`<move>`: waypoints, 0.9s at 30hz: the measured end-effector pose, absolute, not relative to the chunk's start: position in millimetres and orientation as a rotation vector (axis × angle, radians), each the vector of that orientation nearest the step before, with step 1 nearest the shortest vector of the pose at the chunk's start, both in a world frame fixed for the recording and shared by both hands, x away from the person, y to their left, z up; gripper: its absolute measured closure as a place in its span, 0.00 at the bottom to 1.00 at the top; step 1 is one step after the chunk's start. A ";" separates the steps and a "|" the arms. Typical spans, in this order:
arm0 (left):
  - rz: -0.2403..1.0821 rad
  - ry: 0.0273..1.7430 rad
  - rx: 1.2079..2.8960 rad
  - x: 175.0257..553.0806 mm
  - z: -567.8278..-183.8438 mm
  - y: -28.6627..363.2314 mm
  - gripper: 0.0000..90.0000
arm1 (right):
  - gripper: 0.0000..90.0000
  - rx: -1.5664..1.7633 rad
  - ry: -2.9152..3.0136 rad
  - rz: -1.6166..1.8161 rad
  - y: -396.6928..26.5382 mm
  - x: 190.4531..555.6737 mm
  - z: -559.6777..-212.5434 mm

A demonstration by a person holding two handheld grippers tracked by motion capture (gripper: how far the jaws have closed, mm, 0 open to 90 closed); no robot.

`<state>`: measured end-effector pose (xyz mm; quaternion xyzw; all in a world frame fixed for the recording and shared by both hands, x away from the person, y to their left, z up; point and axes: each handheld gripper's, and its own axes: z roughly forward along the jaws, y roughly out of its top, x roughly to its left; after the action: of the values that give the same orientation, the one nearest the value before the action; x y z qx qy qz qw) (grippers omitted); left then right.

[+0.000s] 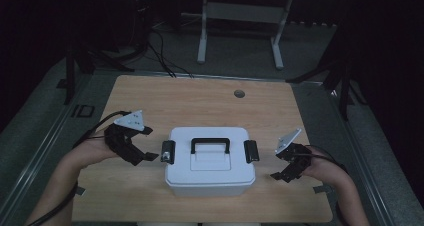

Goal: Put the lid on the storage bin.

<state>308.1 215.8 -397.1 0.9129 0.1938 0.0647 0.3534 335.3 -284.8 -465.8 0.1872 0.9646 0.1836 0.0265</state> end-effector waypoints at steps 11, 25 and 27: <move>0.145 0.509 2.348 296.0 -418.8 235.8 0.15 | 0.21 0.588 2.975 0.569 -287.3 335.0 -468.6; 0.149 0.557 2.301 282.5 -459.4 263.9 0.15 | 0.21 0.642 2.943 0.623 -294.3 334.1 -475.2; 0.139 0.576 2.276 280.0 -467.1 269.7 0.15 | 0.21 0.657 2.940 0.635 -296.9 333.5 -477.5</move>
<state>280.0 269.7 -467.1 0.8933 0.2261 0.0546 0.3847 333.5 -296.9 -477.5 0.2133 0.9545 0.2060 0.0313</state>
